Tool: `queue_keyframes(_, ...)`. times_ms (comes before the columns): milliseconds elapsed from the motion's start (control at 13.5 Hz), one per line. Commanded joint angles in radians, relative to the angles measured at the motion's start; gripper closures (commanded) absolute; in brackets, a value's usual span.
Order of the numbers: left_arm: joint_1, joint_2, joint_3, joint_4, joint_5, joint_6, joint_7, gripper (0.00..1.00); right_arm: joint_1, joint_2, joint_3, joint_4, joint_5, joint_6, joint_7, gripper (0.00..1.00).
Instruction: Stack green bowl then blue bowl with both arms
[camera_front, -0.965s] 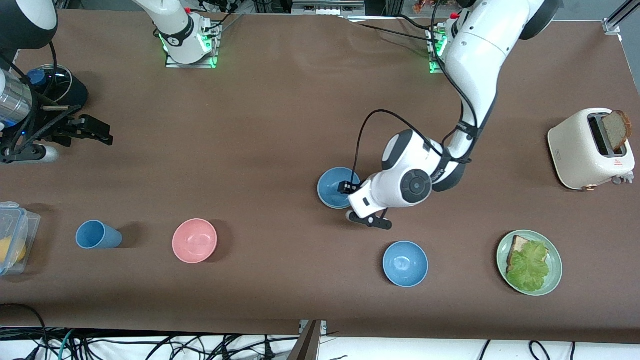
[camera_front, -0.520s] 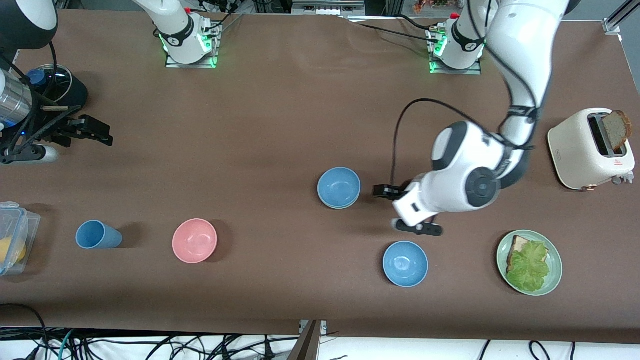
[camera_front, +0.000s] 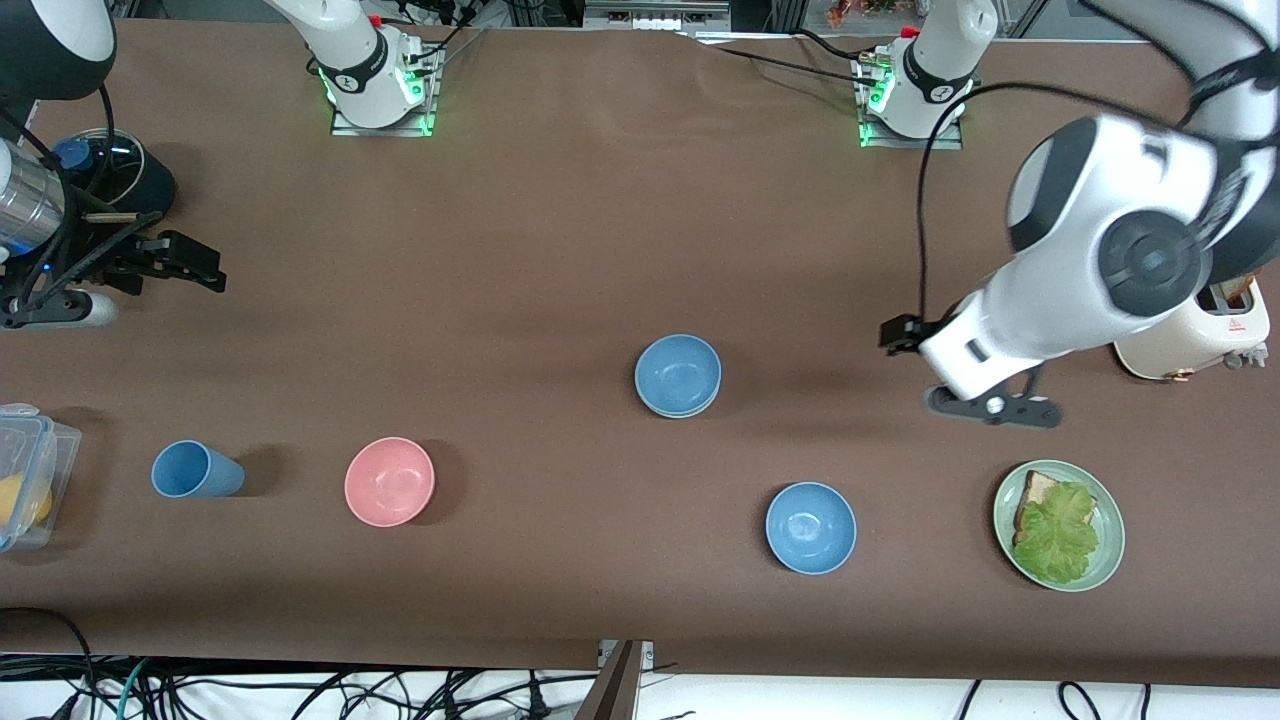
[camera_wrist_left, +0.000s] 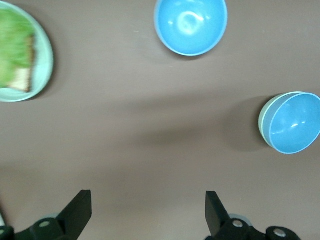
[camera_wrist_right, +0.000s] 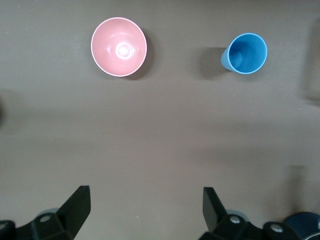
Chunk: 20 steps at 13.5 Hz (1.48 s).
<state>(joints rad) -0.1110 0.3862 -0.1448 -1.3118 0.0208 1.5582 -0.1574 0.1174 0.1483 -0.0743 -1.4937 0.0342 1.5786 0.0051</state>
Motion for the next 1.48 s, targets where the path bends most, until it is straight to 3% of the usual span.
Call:
queue_keyframes(0,0.108,-0.165,0.022,-0.079,0.002,-0.021,0.068,0.0,-0.002,-0.01,0.002,-0.008,-0.005,0.004,0.015,0.01)
queue_keyframes(74,0.1,-0.24,0.065,-0.142,0.002,-0.007,0.07,0.0,-0.002,-0.01,0.002,-0.008,-0.004,0.004,0.015,0.01)
queue_keyframes(297,0.178,-0.41,0.073,-0.424,-0.001,0.104,0.075,0.0,-0.001,-0.012,0.002,-0.01,-0.005,0.004,0.016,0.01)
queue_keyframes(371,0.179,-0.435,0.074,-0.47,-0.001,0.15,0.075,0.0,-0.001,-0.012,0.002,-0.01,-0.005,0.004,0.016,0.01)
queue_keyframes(594,0.165,-0.441,0.079,-0.478,0.001,0.145,0.073,0.0,-0.001,-0.012,0.004,-0.01,-0.007,0.003,0.016,0.01)
queue_keyframes(891,0.061,-0.434,0.201,-0.481,0.001,0.135,0.139,0.0,-0.001,-0.012,0.004,-0.01,-0.007,0.003,0.016,0.01)
queue_keyframes(1188,0.109,-0.426,0.177,-0.477,-0.001,0.134,0.153,0.0,-0.001,-0.012,0.004,-0.01,-0.007,0.003,0.016,0.01)
queue_keyframes(1336,0.177,-0.426,0.098,-0.475,0.001,0.134,0.15,0.0,-0.001,-0.012,0.004,-0.01,-0.007,0.003,0.016,0.01)
queue_keyframes(1410,0.179,-0.428,0.093,-0.475,0.001,0.132,0.145,0.0,-0.001,-0.012,0.004,-0.01,-0.007,0.003,0.016,0.01)
